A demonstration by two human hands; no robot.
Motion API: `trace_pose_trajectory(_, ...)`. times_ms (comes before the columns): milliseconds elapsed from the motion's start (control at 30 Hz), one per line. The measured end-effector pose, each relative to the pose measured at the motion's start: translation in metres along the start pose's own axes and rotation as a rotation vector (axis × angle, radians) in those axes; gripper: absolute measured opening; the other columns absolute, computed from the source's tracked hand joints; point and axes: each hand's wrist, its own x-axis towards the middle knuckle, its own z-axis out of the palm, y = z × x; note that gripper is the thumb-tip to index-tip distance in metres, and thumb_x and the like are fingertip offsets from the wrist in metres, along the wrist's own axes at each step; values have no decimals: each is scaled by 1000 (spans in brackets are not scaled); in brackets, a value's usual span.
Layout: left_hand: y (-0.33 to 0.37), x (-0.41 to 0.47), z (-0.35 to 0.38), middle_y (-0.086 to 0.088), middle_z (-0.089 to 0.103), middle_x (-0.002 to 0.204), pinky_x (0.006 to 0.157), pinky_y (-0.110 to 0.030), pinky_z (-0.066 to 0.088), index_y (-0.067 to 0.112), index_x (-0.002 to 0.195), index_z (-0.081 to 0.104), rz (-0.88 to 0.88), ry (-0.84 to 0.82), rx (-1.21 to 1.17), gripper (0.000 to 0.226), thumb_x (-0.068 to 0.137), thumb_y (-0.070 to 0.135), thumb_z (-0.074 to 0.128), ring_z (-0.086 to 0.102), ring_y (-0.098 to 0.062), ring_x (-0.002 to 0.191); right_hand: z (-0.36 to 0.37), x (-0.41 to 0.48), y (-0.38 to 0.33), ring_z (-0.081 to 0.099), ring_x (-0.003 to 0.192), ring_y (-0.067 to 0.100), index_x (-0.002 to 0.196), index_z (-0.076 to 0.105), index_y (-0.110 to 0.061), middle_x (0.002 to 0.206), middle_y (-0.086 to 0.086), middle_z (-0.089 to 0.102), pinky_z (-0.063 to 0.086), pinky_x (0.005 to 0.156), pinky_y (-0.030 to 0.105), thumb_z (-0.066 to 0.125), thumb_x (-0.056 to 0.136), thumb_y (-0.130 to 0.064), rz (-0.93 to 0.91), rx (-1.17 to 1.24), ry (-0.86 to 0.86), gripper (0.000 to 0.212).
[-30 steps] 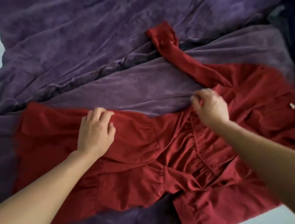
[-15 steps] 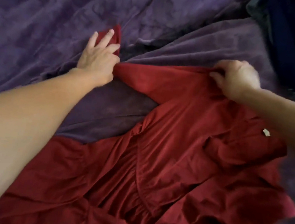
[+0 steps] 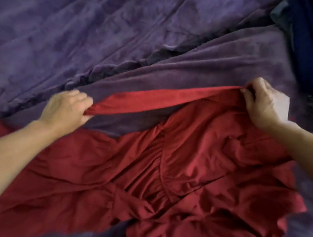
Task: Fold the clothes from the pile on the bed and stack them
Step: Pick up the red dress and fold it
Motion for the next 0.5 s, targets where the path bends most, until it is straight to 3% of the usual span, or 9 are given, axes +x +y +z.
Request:
trace_pose_trajectory(67, 16, -47, 7, -15, 53, 64, 48, -39, 47, 4, 69, 58, -34, -100, -36, 37, 49, 10, 89, 59, -34, 62, -9, -33, -6, 61, 81, 35, 96, 53, -15, 92, 11, 61, 46, 59, 38, 51, 91, -25, -111, 23, -46, 12)
trace_pose_trajectory(167, 44, -114, 26, -12, 56, 66, 48, -38, 51, 6, 74, 64, -25, -219, -71, 41, 41, -5, 84, 60, -33, 62, -10, -90, -9, 61, 80, 35, 96, 61, -10, 87, 12, 58, 50, 58, 39, 48, 82, -21, -275, -64, -249, 23)
trace_pose_trajectory(267, 67, -162, 45, -12, 60, 76, 58, -40, 50, 10, 80, 70, -27, -340, -41, 44, 39, 1, 86, 60, -33, 69, -4, -130, -21, 59, 95, 32, 105, 67, -15, 97, 8, 60, 49, 74, 39, 59, 82, -19, -170, -336, -600, 24)
trace_pose_trajectory(300, 71, -171, 50, -14, 62, 82, 62, -42, 48, 10, 82, 71, -54, -374, -26, 46, 39, 6, 86, 60, -34, 74, -2, -138, -26, 58, 99, 32, 105, 68, -16, 99, 7, 60, 48, 77, 40, 62, 82, -20, -119, -364, -629, 24)
trace_pose_trajectory(433, 79, -194, 56, -21, 62, 113, 75, -46, 44, 5, 107, 70, -152, -432, 27, 65, 45, 19, 83, 59, -37, 96, -4, -160, -49, 56, 93, 33, 95, 71, -13, 93, 9, 60, 50, 72, 43, 68, 79, -19, -20, -269, -422, 17)
trace_pose_trajectory(500, 87, -196, 52, -23, 60, 121, 79, -47, 43, 4, 111, 69, -169, -382, -10, 62, 51, 20, 77, 57, -39, 104, -11, -176, -56, 55, 92, 34, 94, 71, -11, 91, 10, 60, 48, 68, 40, 67, 80, -16, 20, -219, -382, 15)
